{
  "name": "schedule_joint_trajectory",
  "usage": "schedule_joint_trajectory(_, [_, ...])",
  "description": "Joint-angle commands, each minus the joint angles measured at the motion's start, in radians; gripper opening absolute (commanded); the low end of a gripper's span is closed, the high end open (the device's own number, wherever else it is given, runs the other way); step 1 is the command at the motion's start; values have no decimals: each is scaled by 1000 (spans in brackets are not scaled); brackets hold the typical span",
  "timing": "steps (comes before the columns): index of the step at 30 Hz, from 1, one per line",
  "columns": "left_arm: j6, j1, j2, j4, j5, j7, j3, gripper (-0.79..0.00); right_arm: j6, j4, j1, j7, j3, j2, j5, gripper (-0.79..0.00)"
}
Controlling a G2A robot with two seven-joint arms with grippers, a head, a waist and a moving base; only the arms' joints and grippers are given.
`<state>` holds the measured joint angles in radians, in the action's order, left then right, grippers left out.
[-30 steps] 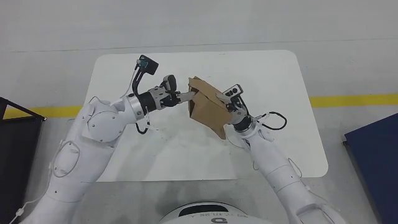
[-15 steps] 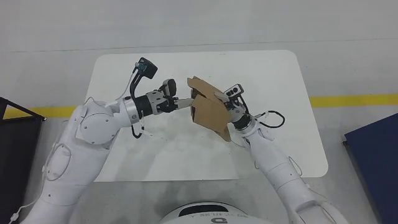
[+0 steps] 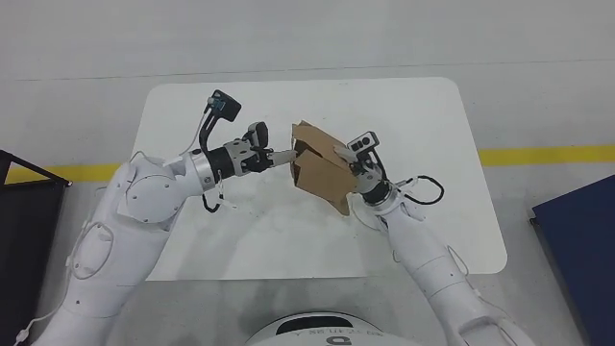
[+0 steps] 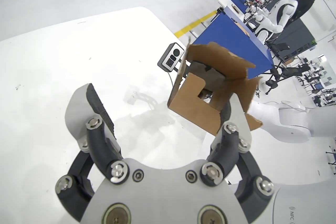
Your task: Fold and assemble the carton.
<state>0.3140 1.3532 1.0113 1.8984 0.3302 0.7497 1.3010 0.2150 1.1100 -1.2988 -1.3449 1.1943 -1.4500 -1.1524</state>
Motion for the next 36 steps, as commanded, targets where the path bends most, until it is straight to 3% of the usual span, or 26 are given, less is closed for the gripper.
schedule_joint_trajectory(1, [-2,1,0,0,5,-1,-3,0,-6,18,-10,-4,4,2,-1,-785])
schedule_joint_trajectory(18, [-21,-13,4,10,44,-17,-53,0,-37,118,-67,-6,7,10,6,-785])
schedule_joint_trajectory(31, [-23,-17,7,12,53,-26,-77,0,-21,78,-49,21,6,9,1,-785])
schedule_joint_trajectory(36, [-17,-8,5,10,36,-50,-49,0,-20,78,-47,23,6,9,-7,-785])
